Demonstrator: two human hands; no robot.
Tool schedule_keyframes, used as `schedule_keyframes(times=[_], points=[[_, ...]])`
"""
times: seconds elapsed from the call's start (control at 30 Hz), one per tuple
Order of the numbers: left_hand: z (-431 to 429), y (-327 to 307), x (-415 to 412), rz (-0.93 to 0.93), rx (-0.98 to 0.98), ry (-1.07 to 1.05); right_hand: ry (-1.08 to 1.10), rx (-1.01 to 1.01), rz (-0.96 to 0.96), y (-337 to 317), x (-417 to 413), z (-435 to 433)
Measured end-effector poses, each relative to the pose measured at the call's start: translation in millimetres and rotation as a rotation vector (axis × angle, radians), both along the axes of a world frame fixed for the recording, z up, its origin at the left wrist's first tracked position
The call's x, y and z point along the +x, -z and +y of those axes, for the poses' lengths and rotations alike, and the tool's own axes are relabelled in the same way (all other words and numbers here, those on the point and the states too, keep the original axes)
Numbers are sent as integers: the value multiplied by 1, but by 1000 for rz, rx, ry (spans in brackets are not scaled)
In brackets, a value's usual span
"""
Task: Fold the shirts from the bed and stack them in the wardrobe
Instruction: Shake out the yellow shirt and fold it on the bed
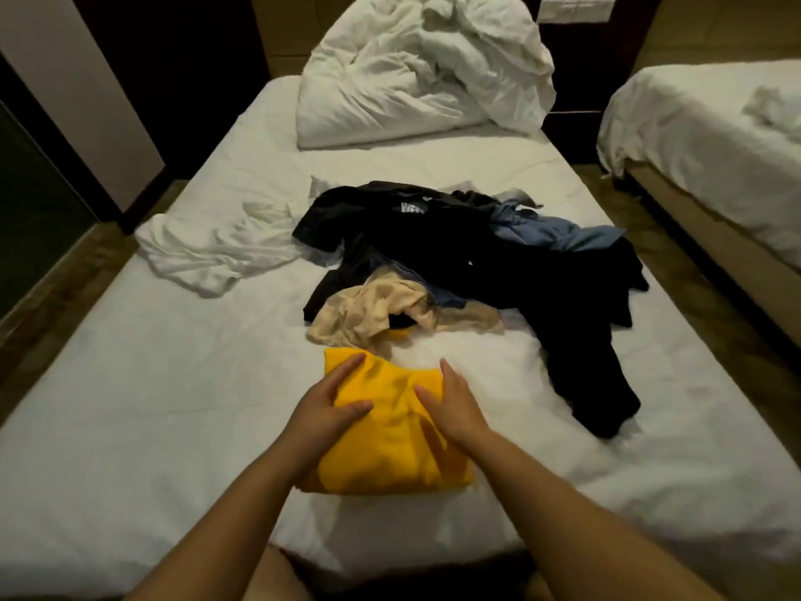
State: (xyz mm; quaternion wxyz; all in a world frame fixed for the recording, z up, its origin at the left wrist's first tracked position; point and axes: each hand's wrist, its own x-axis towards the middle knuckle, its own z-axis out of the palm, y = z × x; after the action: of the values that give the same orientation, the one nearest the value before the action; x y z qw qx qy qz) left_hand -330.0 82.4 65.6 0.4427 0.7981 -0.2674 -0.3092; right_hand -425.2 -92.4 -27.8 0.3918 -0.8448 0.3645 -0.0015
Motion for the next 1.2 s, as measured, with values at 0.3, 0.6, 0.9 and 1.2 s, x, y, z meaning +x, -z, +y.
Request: schedule_keyframes(times=[0.3, 0.6, 0.9, 1.2], points=[[-37, -62, -49, -77, -128, 140, 290, 690, -266, -27, -47, 22], [-100, -116, -94, -64, -170, 314, 476, 1121, -628, -64, -109, -27], [-205, -56, -139, -65, -86, 247, 820, 346, -643, -84, -227, -180], [-275, 75, -192, 49, 89, 320, 778, 78, -248, -21, -291, -247]])
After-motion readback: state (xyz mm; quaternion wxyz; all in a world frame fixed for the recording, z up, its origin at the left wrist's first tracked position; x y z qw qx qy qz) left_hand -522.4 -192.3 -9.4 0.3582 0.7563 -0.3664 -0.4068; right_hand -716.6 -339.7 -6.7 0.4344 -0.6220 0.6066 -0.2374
